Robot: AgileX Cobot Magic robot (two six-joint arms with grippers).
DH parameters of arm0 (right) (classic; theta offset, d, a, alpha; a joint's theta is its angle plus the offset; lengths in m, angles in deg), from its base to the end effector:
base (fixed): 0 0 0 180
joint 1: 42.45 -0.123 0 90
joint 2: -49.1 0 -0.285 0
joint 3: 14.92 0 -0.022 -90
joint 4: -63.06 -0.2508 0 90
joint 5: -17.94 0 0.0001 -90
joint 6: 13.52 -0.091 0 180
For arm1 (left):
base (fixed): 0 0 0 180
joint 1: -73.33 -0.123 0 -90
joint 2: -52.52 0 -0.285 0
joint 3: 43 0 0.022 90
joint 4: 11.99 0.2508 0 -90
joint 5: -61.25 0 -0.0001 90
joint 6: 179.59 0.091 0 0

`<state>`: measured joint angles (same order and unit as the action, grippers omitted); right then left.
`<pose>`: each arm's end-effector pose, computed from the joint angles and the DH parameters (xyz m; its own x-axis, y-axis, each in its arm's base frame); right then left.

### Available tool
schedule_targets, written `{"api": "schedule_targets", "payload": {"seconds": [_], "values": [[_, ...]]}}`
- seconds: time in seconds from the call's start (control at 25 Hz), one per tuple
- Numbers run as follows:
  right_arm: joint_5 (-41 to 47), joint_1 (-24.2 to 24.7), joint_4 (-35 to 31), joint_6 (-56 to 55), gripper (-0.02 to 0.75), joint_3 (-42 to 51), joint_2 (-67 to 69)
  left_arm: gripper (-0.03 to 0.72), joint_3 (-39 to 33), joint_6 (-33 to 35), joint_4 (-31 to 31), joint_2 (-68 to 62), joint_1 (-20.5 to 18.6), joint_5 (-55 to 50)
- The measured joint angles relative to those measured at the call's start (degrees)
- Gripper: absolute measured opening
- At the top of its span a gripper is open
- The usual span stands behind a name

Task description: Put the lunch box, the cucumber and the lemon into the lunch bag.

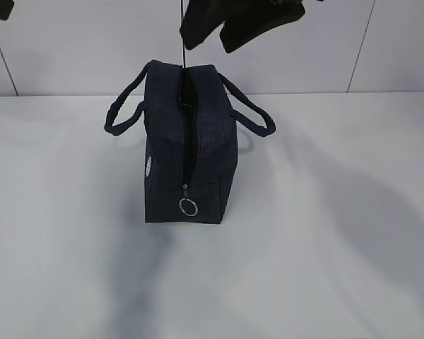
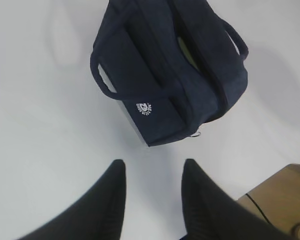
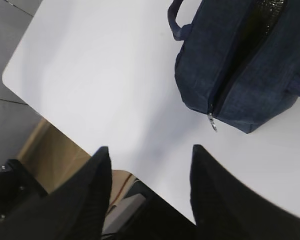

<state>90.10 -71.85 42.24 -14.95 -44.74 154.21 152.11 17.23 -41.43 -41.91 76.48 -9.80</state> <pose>0.2974 0.2029 0.4118 -0.8054 -0.3021 -0.5099 -0.5175 0.7778 0.3566 0.3044 -0.0591 0.4070 -0.8064 0.1437 -0.5736 0.3888 0.8597 -0.3312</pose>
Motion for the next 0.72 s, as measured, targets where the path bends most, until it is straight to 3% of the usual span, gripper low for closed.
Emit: {"api": "schedule_targets", "payload": {"seconds": [0.08, 0.28, 0.4, 0.56, 0.72], "values": [[0.0, -3.51, 6.03, -0.68, 0.382, 0.0, -0.51, 0.253, -1.34, 0.0, 0.14, 2.05, 0.0, -0.08], [-1.14, -14.49, 28.37, -6.77, 0.358, 2.2, -3.17, 0.251, -3.67, -0.14, 0.59, 5.23, 0.0, -0.35], [-4.0, -16.99, 32.31, -9.72, 0.311, 7.22, -5.65, 0.251, -3.77, -1.06, 0.62, 5.99, 0.0, -0.35], [-11.16, -17.01, 37.36, -14.28, 0.283, 20.52, -11.37, 0.251, -3.77, -2.32, 0.72, 6.32, 0.25, -0.39], [-28.24, -17.01, 42.04, -21.03, 0.28, 39.15, -21.57, 0.249, -3.9, -2.69, 0.72, 7.02, 0.25, -0.39]]}}
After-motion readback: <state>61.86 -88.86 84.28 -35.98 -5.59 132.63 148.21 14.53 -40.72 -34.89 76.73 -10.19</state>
